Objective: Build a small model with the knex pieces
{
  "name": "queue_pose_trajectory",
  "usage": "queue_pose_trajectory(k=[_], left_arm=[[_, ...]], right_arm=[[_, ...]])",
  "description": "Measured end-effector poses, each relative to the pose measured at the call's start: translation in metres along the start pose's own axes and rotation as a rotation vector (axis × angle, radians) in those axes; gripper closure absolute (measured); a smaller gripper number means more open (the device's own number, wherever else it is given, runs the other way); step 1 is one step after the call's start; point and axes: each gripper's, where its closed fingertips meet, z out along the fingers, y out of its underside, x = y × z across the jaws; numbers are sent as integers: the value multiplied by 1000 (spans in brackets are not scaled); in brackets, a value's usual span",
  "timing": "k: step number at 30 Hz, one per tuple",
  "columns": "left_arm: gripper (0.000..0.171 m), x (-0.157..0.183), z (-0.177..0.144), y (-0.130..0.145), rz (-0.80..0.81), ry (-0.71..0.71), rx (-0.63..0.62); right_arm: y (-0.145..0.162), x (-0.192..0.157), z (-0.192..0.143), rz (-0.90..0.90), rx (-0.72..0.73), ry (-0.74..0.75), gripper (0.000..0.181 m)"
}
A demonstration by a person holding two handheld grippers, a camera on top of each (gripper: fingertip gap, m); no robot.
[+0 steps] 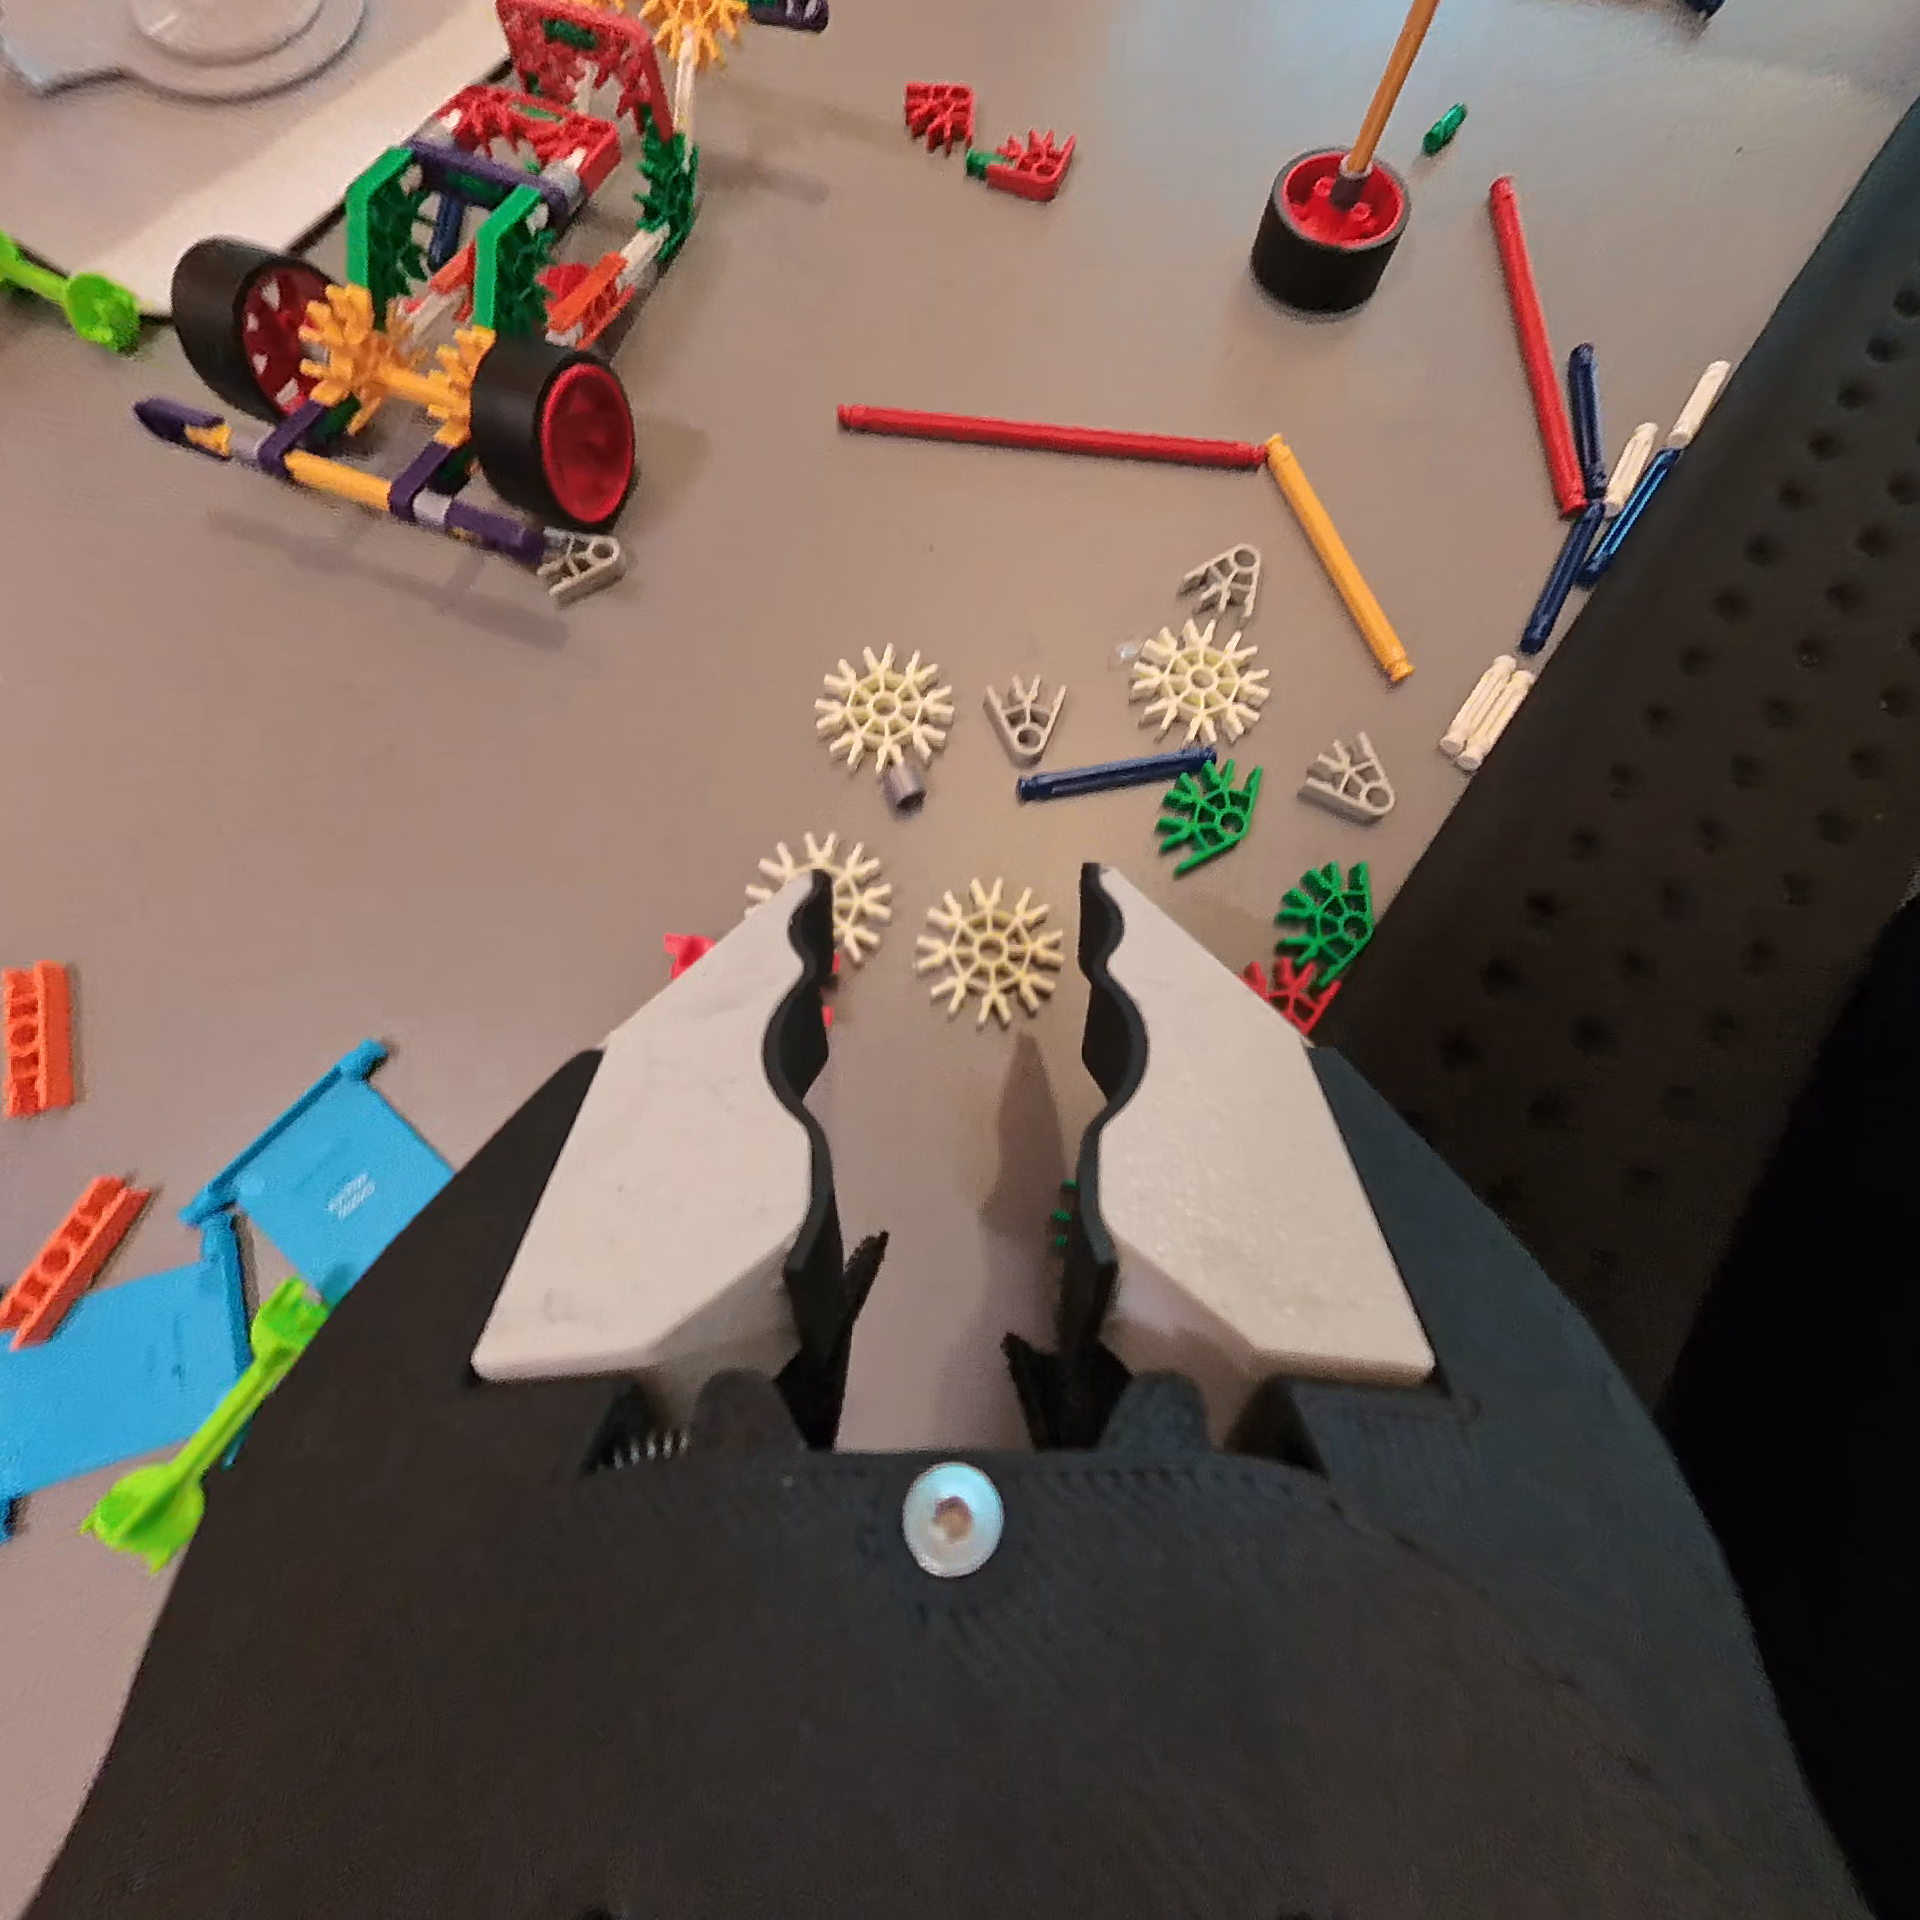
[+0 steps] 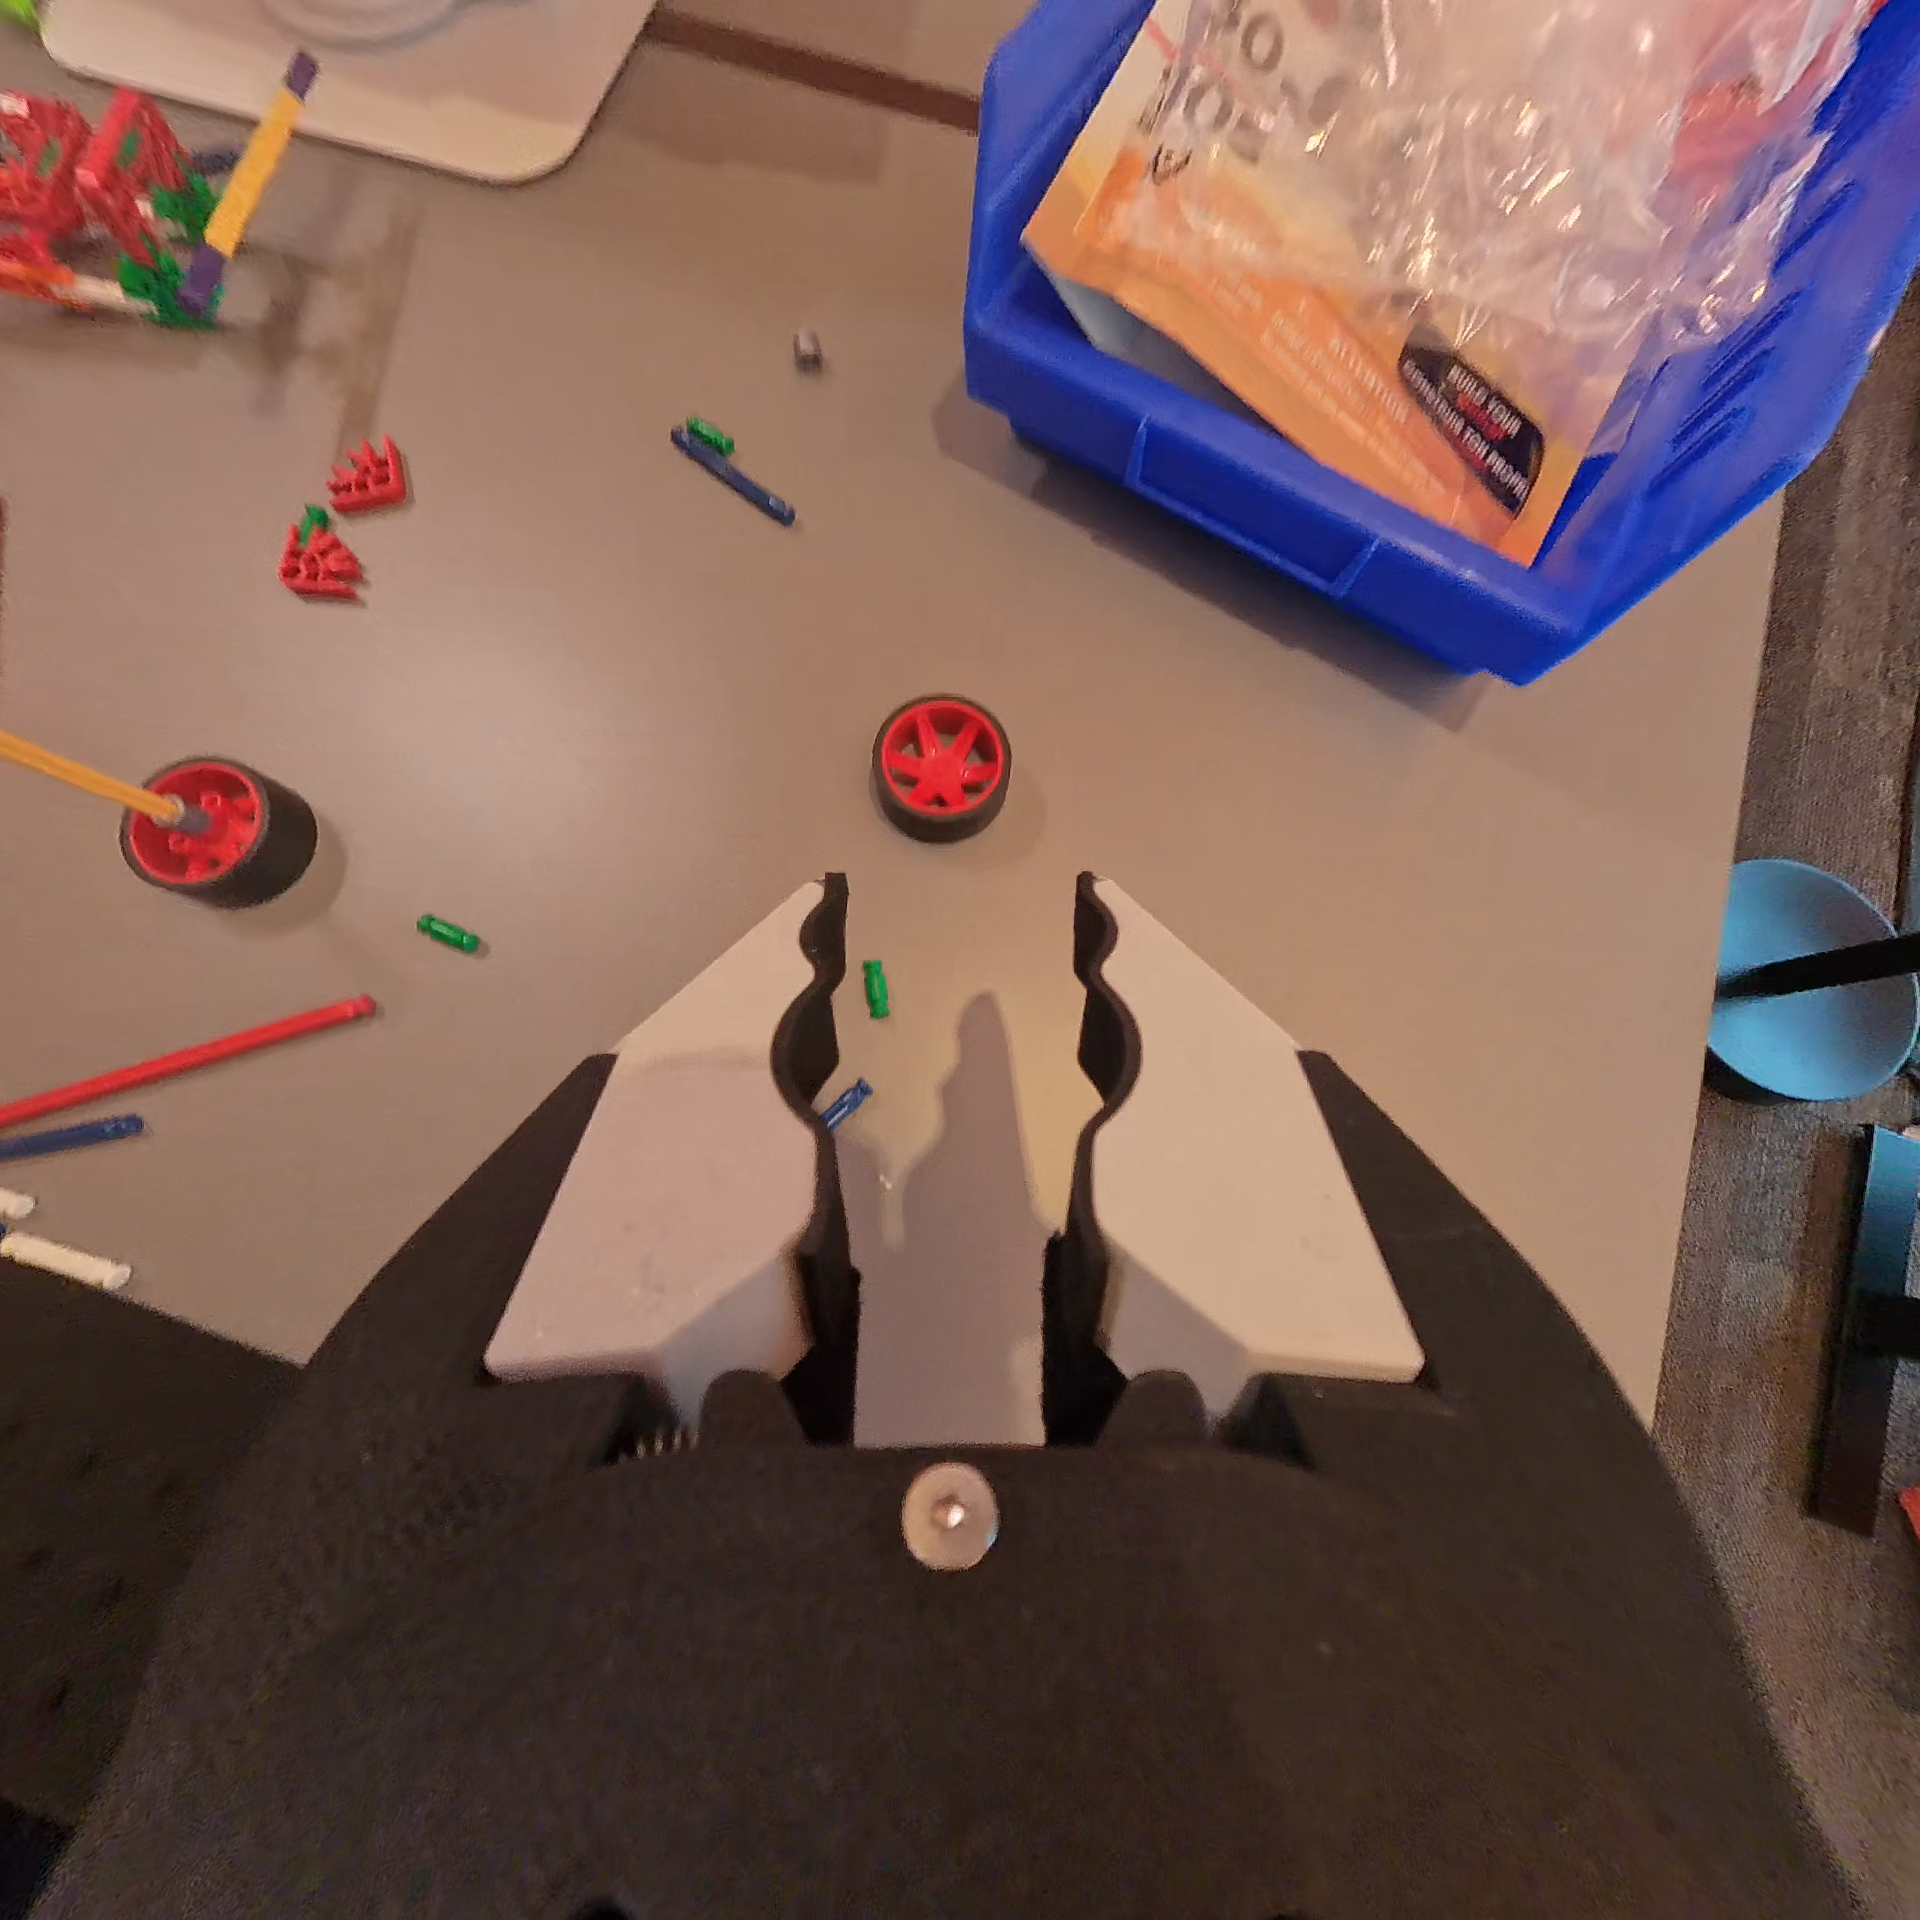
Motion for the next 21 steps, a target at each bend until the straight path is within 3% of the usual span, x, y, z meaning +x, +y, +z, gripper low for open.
queue_pose_trajectory(k=[6, 10, 12, 14, 17, 21], left_arm=[[128, -8, -15, 23, -37, -32, -28], [127, -14, -27, 34, -48, -58, -49], [127, -15, -33, 39, -57, -65, -55], [124, -13, -36, 45, -65, -55, -64], [117, -7, -35, 51, -55, -41, -80], [104, 0, -29, 60, -44, -34, -107]], right_arm=[[10, -37, -7, -68, -13, -80, 144], [-1, -112, -31, -259, 85, -341, 144], [2, -145, -38, -283, 64, -448, 136], [12, -179, -40, -302, 32, -554, 133], [34, -216, -29, -371, -42, -597, 126], [64, -243, -9, -452, -136, -606, 120]])
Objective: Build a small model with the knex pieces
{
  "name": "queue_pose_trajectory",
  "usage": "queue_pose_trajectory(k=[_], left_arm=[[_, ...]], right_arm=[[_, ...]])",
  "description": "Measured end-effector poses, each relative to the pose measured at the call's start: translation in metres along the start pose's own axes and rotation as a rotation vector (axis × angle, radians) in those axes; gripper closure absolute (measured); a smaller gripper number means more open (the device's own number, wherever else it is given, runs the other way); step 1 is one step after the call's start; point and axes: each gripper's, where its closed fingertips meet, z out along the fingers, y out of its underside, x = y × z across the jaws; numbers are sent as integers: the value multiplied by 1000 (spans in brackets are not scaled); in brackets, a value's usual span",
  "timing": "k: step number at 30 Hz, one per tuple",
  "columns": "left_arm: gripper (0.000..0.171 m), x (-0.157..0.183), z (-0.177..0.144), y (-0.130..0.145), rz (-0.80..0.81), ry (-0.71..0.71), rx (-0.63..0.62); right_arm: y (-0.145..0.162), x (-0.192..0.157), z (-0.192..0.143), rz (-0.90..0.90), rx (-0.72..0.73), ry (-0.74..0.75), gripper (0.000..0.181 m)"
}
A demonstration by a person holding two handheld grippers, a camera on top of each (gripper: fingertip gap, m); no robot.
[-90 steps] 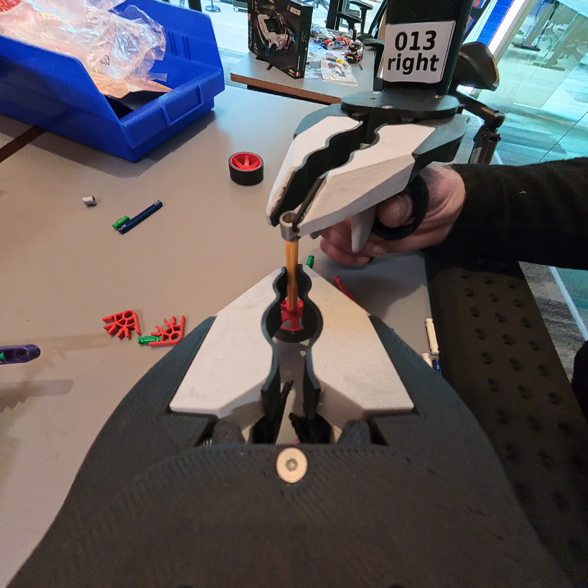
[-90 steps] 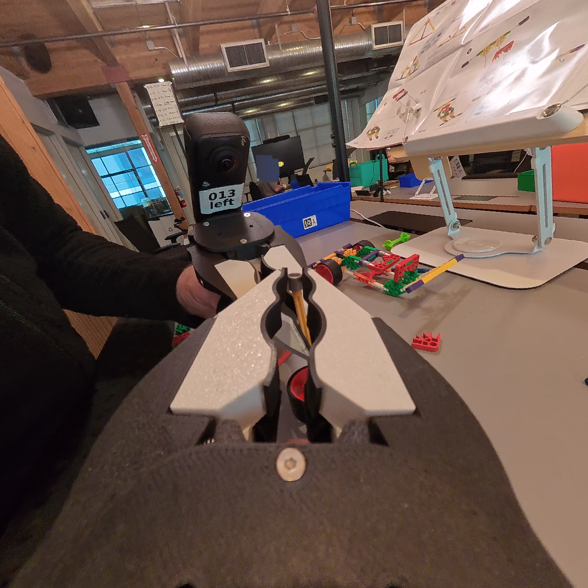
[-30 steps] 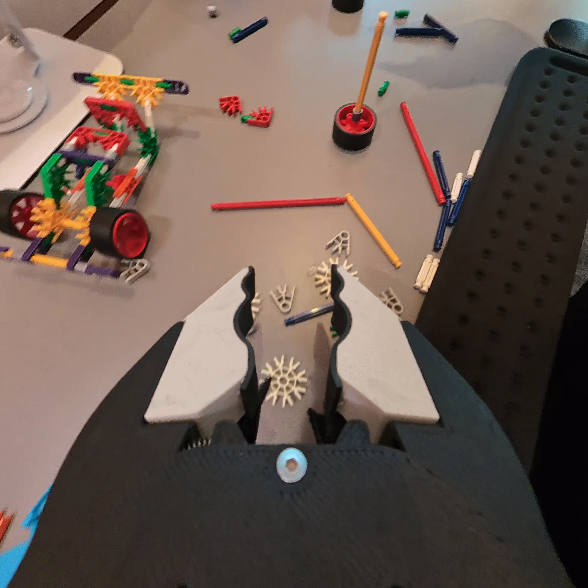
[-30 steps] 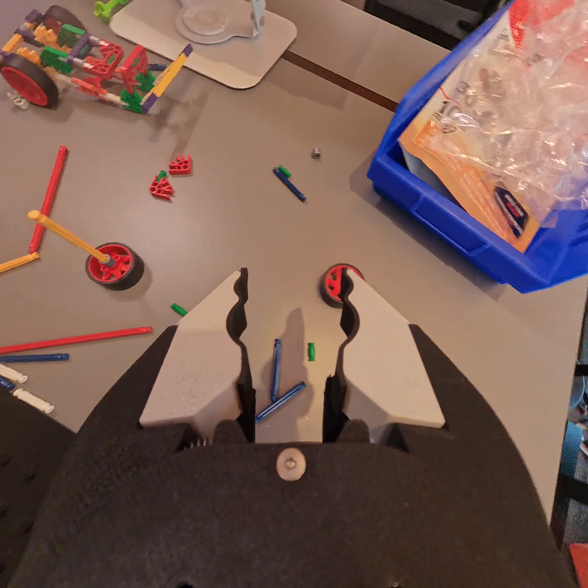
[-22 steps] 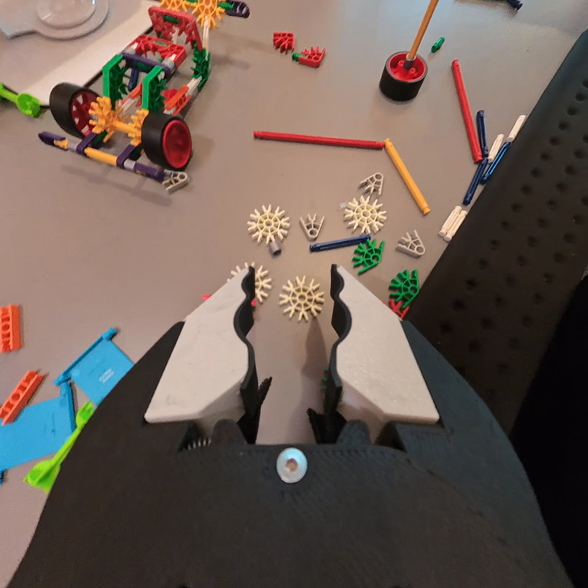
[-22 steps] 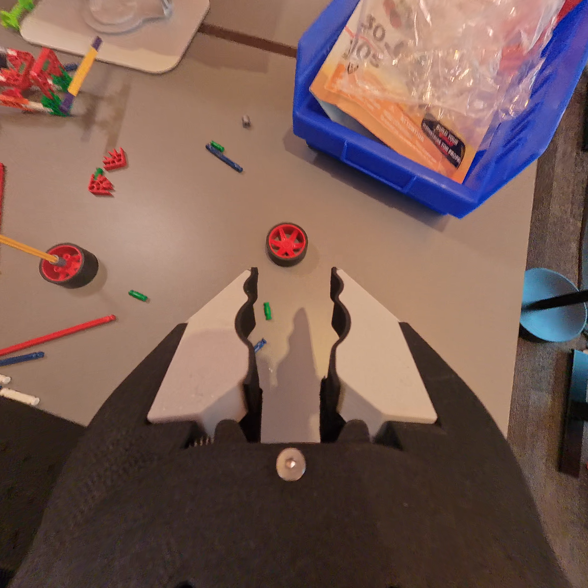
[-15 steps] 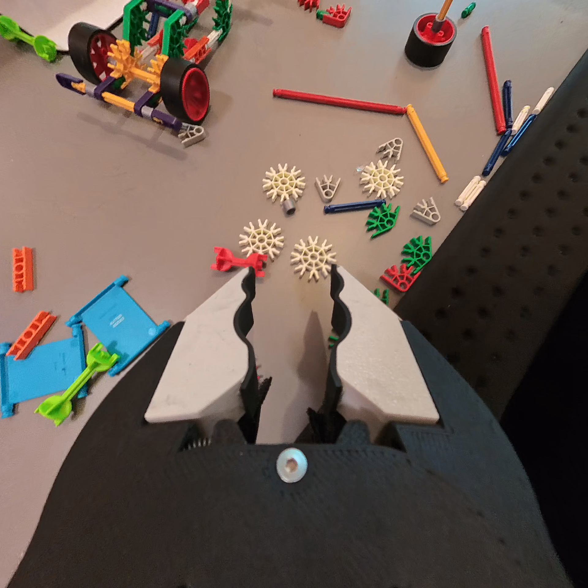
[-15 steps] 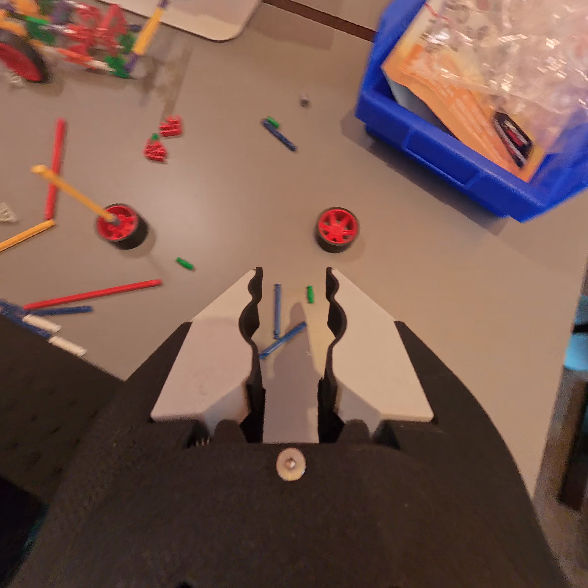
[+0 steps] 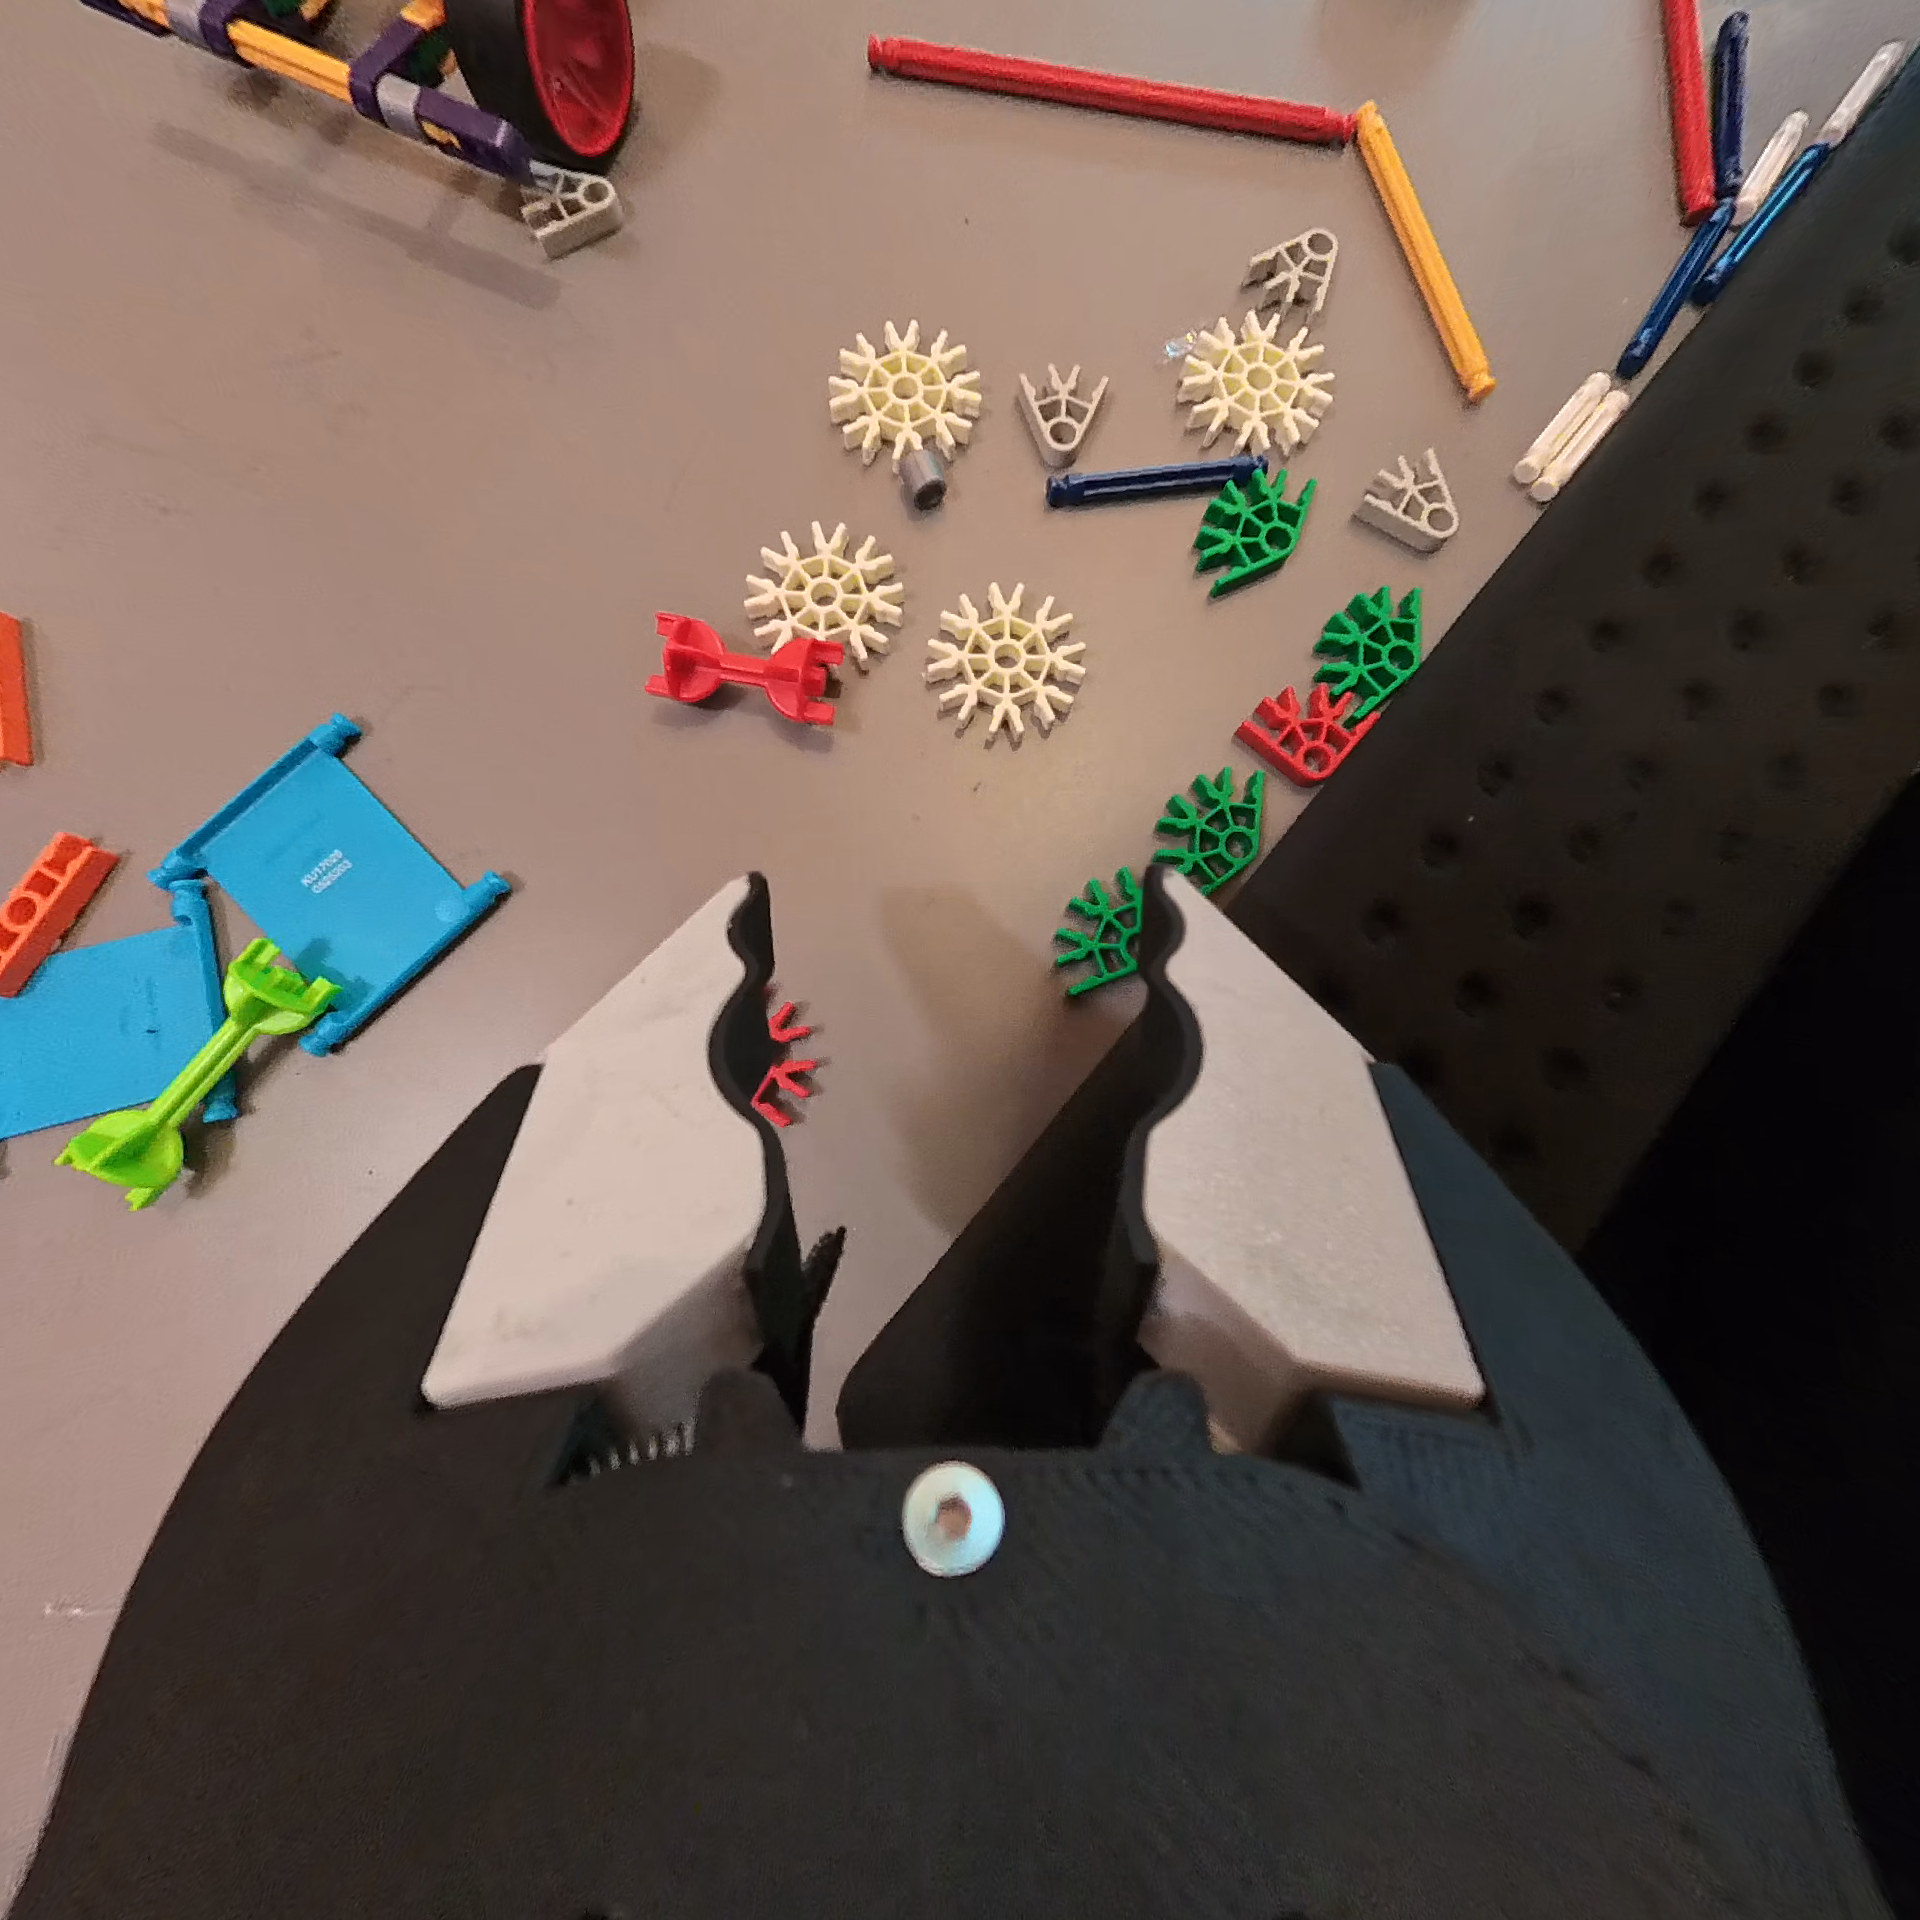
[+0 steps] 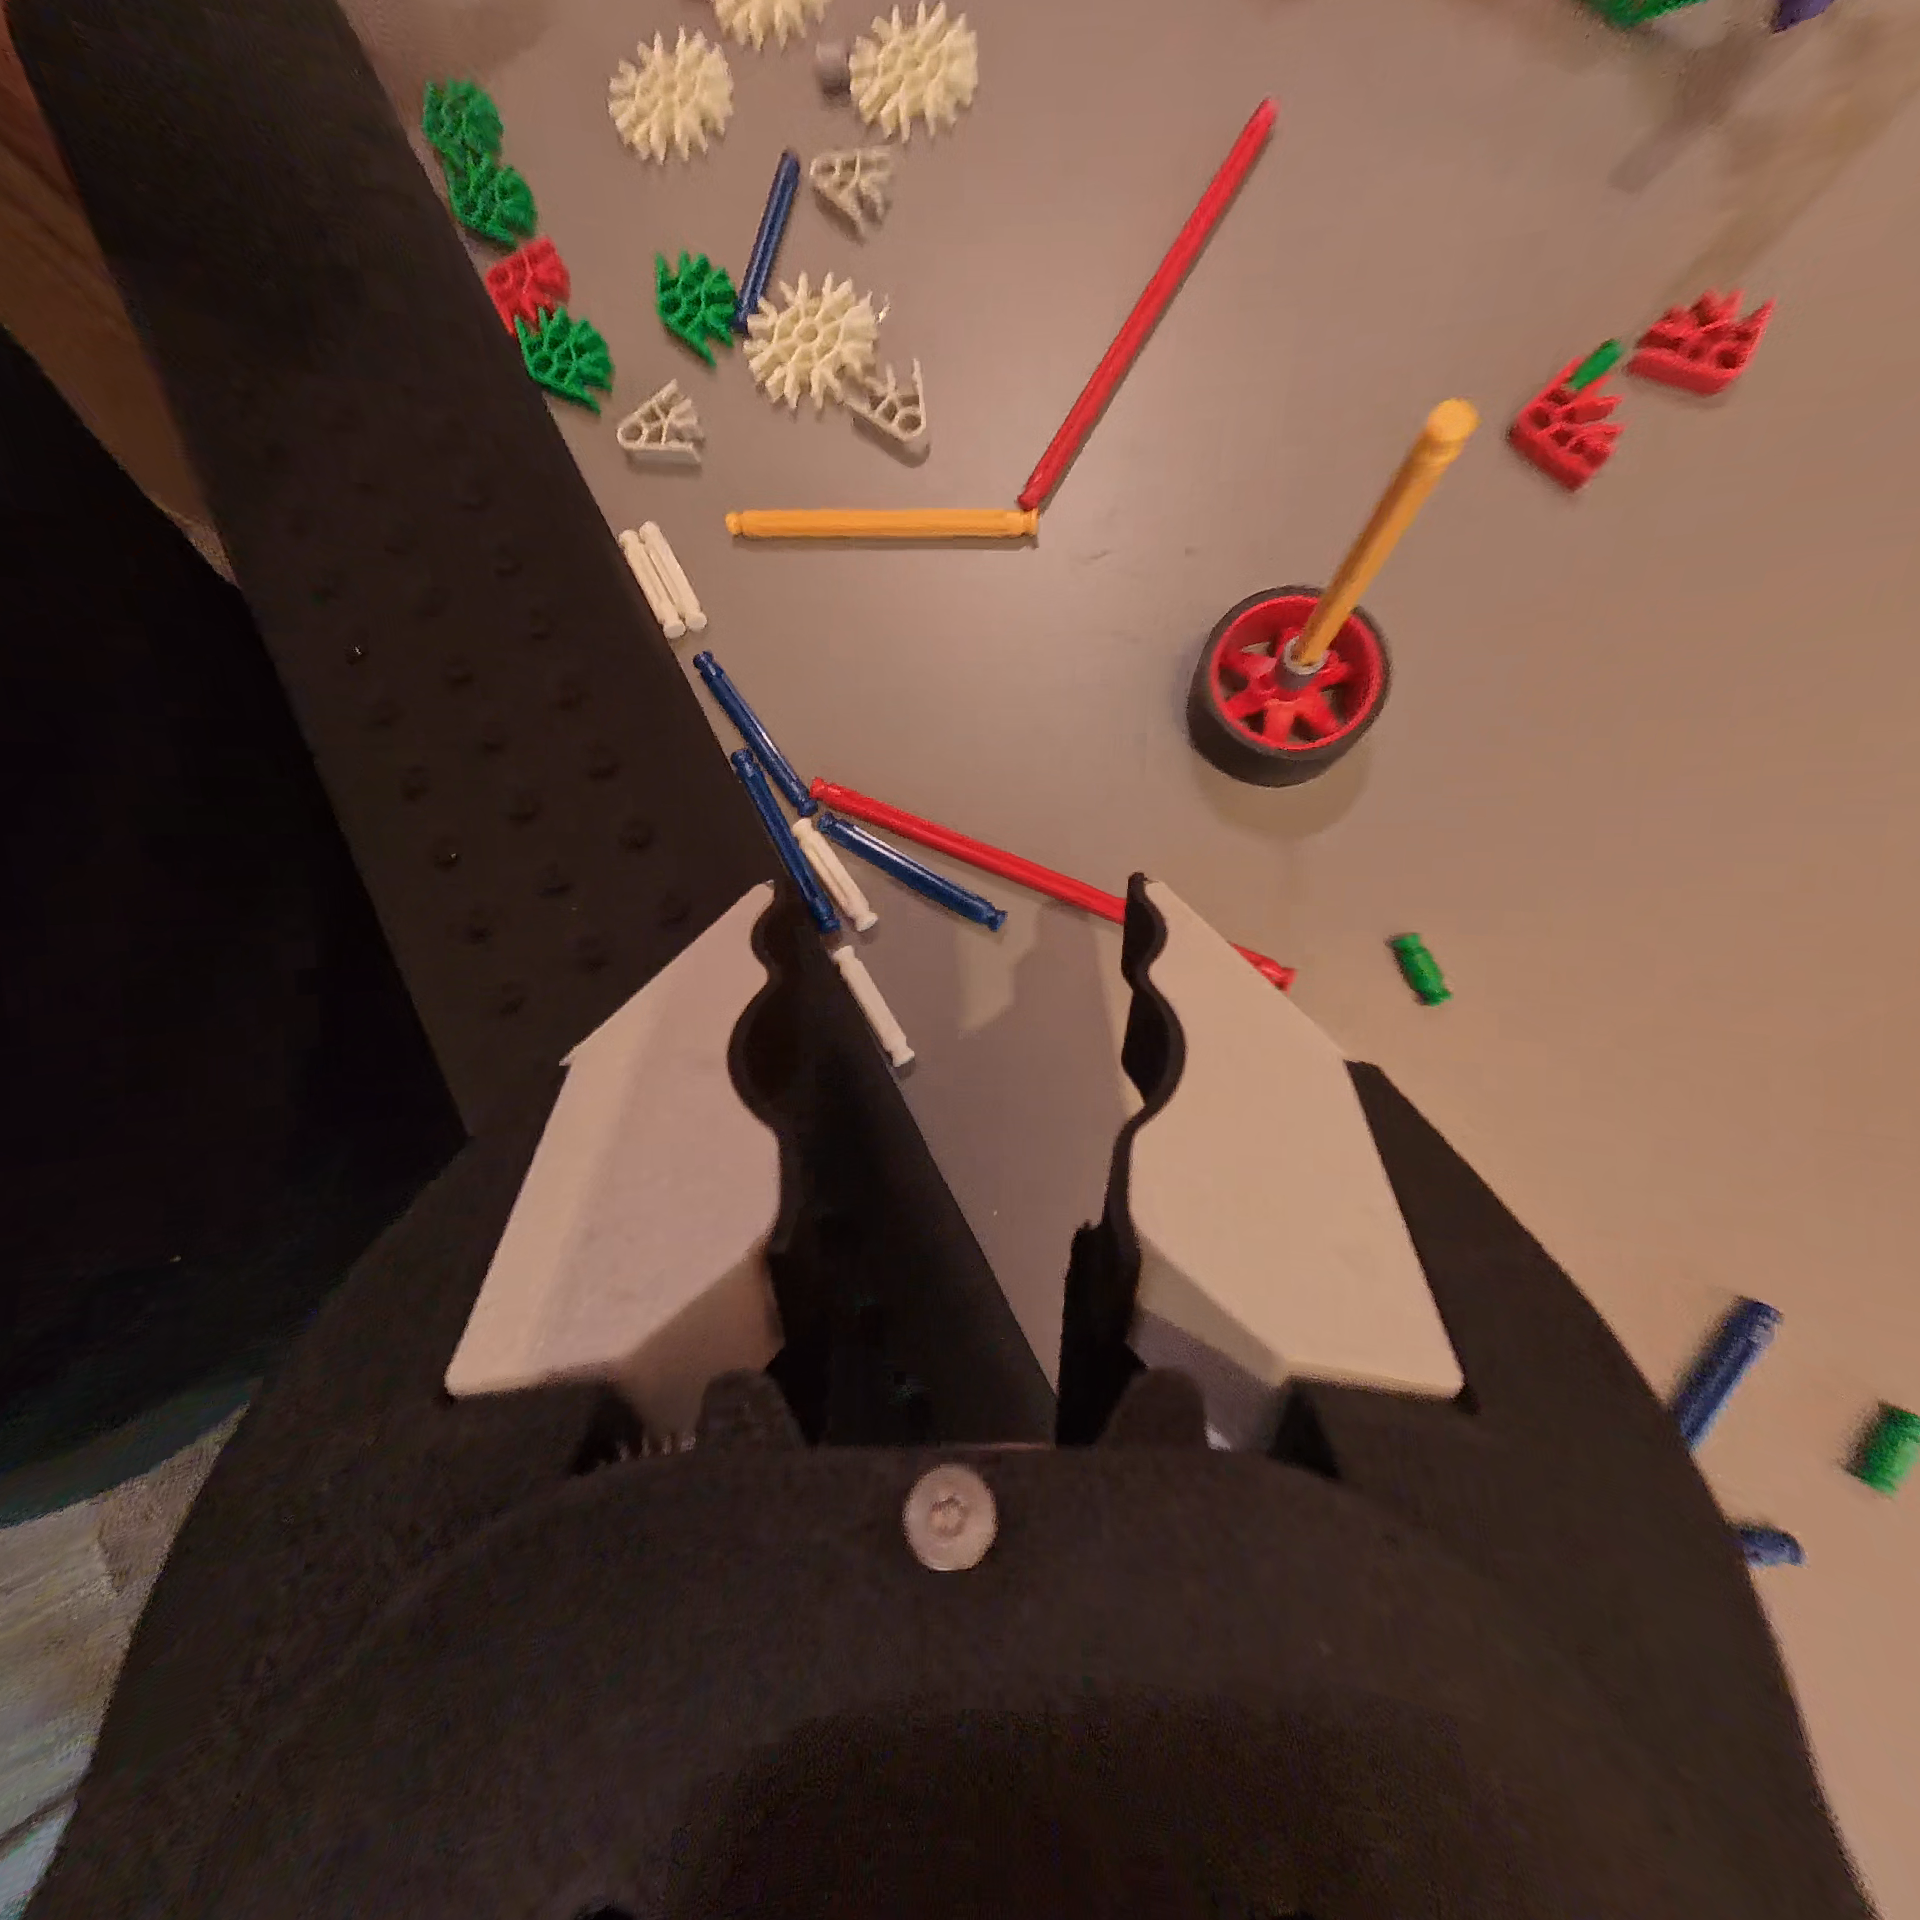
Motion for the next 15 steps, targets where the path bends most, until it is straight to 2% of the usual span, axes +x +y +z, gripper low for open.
queue_pose_trajectory(k=[4, 8, 11, 15], left_arm=[[95, -5, -2, 8, -15, -13, -8], [93, -19, -12, 24, -21, -62, -53], [104, -28, -20, 36, -40, -79, -76], [111, -43, -24, 49, -79, -129, -107]], right_arm=[[14, -5, 24, -31, -75, -2, 115], [13, -7, 34, -48, -65, 12, 114], [10, -7, 36, -35, -47, 6, 114], [8, -8, 39, -41, -48, -7, 115]])
